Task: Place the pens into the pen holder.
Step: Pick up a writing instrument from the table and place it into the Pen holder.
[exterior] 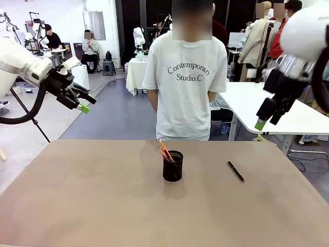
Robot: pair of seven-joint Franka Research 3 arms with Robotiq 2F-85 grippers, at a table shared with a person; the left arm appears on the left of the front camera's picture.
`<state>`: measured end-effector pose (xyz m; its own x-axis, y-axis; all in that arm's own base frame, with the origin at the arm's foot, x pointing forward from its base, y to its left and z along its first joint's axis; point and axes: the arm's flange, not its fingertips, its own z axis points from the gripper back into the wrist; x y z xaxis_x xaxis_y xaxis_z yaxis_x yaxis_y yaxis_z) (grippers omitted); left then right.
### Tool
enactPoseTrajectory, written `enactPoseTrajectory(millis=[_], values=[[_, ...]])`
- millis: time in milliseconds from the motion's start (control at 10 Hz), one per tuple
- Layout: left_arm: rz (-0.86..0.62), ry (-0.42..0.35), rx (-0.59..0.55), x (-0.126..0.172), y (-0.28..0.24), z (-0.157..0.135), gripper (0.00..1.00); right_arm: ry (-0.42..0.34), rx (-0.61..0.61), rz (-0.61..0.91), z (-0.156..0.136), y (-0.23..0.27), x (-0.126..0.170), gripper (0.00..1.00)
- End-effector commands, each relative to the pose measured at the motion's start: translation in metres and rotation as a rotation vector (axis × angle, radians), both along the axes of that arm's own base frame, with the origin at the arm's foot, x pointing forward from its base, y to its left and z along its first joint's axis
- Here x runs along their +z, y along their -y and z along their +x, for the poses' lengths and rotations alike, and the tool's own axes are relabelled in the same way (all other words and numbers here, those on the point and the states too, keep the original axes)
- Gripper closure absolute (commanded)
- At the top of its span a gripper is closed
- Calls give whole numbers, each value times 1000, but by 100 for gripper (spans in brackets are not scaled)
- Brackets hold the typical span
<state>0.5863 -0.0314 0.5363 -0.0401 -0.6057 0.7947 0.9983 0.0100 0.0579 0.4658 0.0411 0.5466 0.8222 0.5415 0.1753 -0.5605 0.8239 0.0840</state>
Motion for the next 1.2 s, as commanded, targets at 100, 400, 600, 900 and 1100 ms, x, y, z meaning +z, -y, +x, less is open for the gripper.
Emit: enactPoseTrajectory(millis=[100,400,600,900,1100], values=[[-2,3,5,1,-1,0,0,48,-50,-80,14,-4,-44,0],[-2,3,5,1,-1,0,0,31,-24,-9,23,-1,-64,0],[-2,3,5,1,-1,0,0,36,-16,-52,21,-2,-62,0],[-2,3,5,1,-1,0,0,36,-16,-52,21,-2,-62,0],[-2,3,5,1,-1,0,0,36,-16,-52,21,-2,-62,0]])
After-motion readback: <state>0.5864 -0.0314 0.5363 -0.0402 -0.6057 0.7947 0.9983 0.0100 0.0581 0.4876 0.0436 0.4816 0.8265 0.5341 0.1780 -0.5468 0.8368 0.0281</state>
